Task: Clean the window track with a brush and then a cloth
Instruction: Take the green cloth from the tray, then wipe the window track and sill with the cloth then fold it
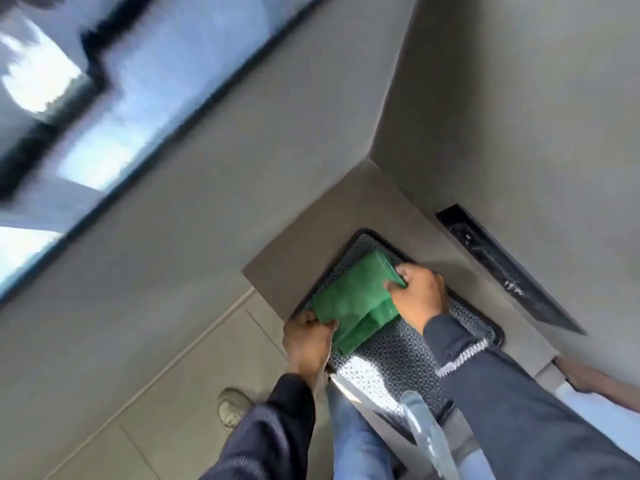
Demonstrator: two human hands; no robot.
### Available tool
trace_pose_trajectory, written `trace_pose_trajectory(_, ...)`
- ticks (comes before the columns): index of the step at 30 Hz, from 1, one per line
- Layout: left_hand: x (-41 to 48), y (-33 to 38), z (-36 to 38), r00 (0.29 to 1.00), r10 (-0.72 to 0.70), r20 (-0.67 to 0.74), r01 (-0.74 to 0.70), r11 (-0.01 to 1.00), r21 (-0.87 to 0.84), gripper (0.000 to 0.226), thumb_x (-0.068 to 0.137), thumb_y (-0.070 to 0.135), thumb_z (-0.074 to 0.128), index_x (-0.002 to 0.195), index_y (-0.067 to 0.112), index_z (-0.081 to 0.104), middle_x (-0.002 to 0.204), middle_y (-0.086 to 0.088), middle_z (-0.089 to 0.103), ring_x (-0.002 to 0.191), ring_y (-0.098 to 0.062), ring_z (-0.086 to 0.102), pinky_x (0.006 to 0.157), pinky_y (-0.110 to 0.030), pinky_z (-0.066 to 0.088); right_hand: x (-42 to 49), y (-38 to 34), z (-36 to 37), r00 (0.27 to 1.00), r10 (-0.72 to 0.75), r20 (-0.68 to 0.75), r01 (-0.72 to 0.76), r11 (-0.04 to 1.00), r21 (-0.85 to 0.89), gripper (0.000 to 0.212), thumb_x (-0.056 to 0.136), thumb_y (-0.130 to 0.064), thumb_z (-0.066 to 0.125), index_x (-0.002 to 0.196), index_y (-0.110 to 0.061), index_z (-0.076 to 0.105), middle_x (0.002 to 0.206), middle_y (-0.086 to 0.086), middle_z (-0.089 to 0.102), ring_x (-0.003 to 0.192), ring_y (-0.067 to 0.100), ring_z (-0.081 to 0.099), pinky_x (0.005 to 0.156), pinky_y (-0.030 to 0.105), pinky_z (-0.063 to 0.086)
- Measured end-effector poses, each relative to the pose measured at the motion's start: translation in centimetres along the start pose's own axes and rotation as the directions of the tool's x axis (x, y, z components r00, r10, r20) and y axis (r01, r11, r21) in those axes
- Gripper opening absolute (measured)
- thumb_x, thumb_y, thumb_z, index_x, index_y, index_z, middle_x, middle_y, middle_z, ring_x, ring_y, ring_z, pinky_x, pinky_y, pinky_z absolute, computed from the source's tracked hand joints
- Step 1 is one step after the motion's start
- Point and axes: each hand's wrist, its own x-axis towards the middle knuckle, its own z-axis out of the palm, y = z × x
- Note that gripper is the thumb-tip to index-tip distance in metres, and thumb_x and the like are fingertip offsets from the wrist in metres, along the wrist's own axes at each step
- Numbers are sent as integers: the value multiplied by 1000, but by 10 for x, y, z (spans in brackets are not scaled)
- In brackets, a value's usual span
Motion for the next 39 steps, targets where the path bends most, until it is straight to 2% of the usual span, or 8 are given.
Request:
trace_pose_trajectory(6,-101,63,-98,959,283,31,-278,955,-104,21,68,5,72,88,8,72,89,-13,79,83,-28,75,77,-43,61,-93,-65,-71,993,-111,-32,116,957,267,8,77,-23,79,76,-21,71,63,-6,65,61,23,57,59,37,50)
trace_pose_trajectory(10,-159,81,-176,895,432,-108,-444,886,-134,13,63,13,69,76,13,71,76,-8,77,69,-20,70,68,-41,58,-156,-132,-102,954,-295,-63,296,875,383,13,76,-18,79,81,-28,74,69,-4,73,62,11,63,62,36,54)
trace_pose_trajectory(15,-206,87,-277,804,469,-366,-568,789,-235,14,65,15,69,79,13,72,80,-13,77,72,-27,70,72,-47,58,-216,-234,-97,816,-578,-26,528,726,441,19,74,-20,82,84,-33,73,73,-10,76,64,11,68,63,33,57)
trace_pose_trajectory(19,-214,88,-369,699,398,-594,-636,726,-261,36,66,20,67,93,-3,65,80,-15,70,68,-28,62,60,-43,55,-266,-335,-66,657,-754,8,667,586,460,16,72,-26,82,71,-33,68,65,-16,69,56,-1,57,51,10,43)
trace_pose_trajectory(26,-171,94,-509,545,310,-779,-691,692,-208,29,66,21,63,91,7,70,90,-25,73,89,-43,68,80,-56,57,-319,-479,24,531,-845,59,765,508,396,18,73,-28,80,80,-17,67,73,-6,69,68,13,62,64,25,49)
trace_pose_trajectory(32,-141,53,-530,413,431,-802,-731,683,-9,38,81,4,60,116,20,64,101,1,71,90,-16,66,88,-27,54,-294,-500,67,469,-880,75,883,469,-24,28,74,-20,81,92,-14,60,79,2,62,75,23,61,68,30,46)
trace_pose_trajectory(35,-132,3,-518,325,591,-739,-696,678,236,43,81,8,59,123,16,61,112,-1,67,107,-19,63,101,-8,35,-282,-505,75,235,-972,-5,922,224,-315,39,76,-28,80,107,-17,59,93,4,64,86,26,58,74,32,46)
trace_pose_trajectory(39,-119,-36,-500,437,695,-571,-433,719,543,68,85,35,61,139,-4,48,143,-22,53,134,-39,51,115,-44,38,-321,-529,122,-32,-968,251,915,-129,-382,41,82,-45,65,116,-23,65,116,5,68,106,31,61,88,44,49)
